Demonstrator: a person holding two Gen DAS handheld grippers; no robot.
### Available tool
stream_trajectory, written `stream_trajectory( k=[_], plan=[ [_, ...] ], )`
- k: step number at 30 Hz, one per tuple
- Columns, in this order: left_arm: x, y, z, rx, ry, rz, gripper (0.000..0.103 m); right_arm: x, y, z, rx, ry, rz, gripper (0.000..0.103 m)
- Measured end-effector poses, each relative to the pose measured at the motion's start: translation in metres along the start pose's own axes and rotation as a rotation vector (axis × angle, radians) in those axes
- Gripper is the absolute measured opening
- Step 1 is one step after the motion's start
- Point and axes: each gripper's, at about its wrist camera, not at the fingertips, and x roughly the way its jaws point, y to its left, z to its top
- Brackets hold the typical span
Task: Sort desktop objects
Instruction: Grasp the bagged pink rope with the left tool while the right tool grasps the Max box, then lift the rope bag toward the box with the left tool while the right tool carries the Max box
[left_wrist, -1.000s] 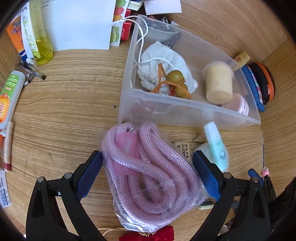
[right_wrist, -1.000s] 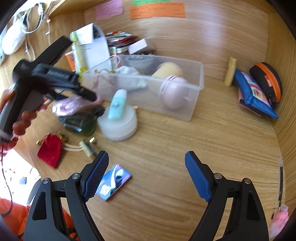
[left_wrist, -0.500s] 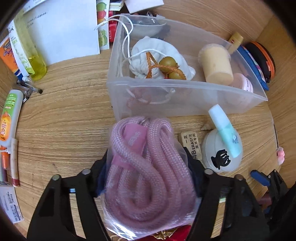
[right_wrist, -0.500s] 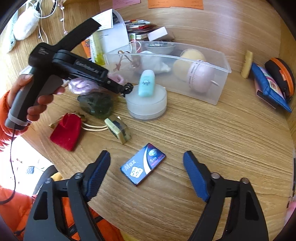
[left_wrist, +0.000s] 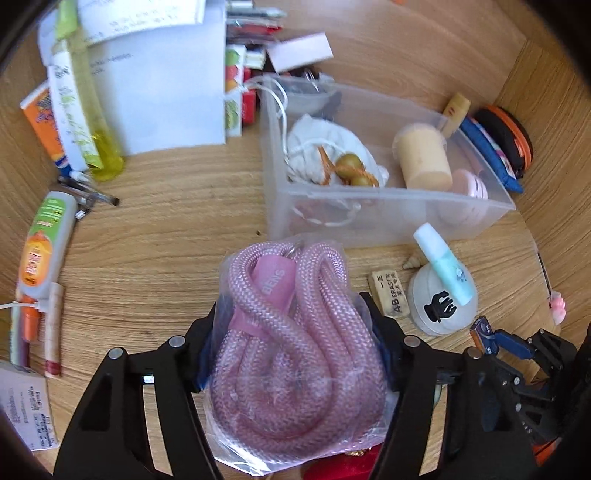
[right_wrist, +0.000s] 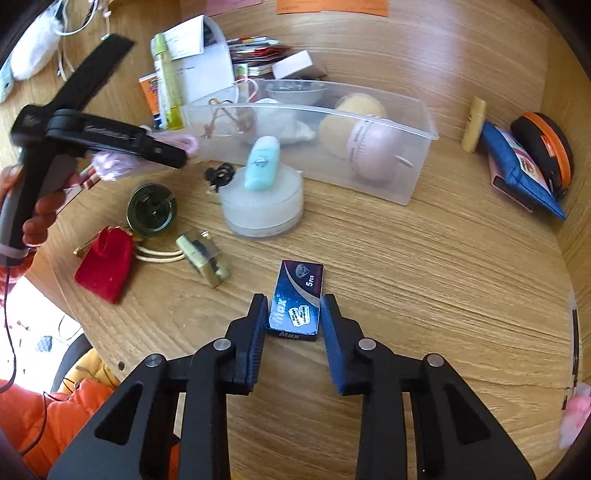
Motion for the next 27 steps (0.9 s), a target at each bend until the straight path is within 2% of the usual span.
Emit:
stream_trajectory(
  k=[6,13,22,23,24,25,27],
  plan=[
    [-0.018,-0.008,0.000,-0.017,-0.088,0.030,0.066,-0.005,-0.010,0.010,0.016,-0.023,-0.016,0.026],
    [-0.040,-0.002,-0.003,-0.009,-0.151,0.036,0.066,-0.012,-0.019,0.025,0.019,-0.049,-0.040,0.025],
    [-0.063,-0.001,0.004,-0.021,-0.228,0.008,0.065,-0.014,-0.028,0.041,0.025,-0.073,-0.075,0.024],
    [-0.065,-0.001,0.005,-0.021,-0.237,0.001,0.060,-0.014,-0.030,0.043,0.028,-0.076,-0.073,0.023],
    [-0.067,-0.002,0.007,-0.018,-0.239,-0.009,0.042,-0.014,-0.031,0.046,0.032,-0.080,-0.071,0.022],
    [-0.066,-0.002,0.008,-0.015,-0.234,-0.018,0.034,-0.015,-0.032,0.049,0.034,-0.085,-0.069,0.022],
    [-0.066,-0.004,0.010,-0.001,-0.228,-0.042,0.034,-0.016,-0.033,0.053,0.034,-0.094,-0.062,0.022]
  ],
)
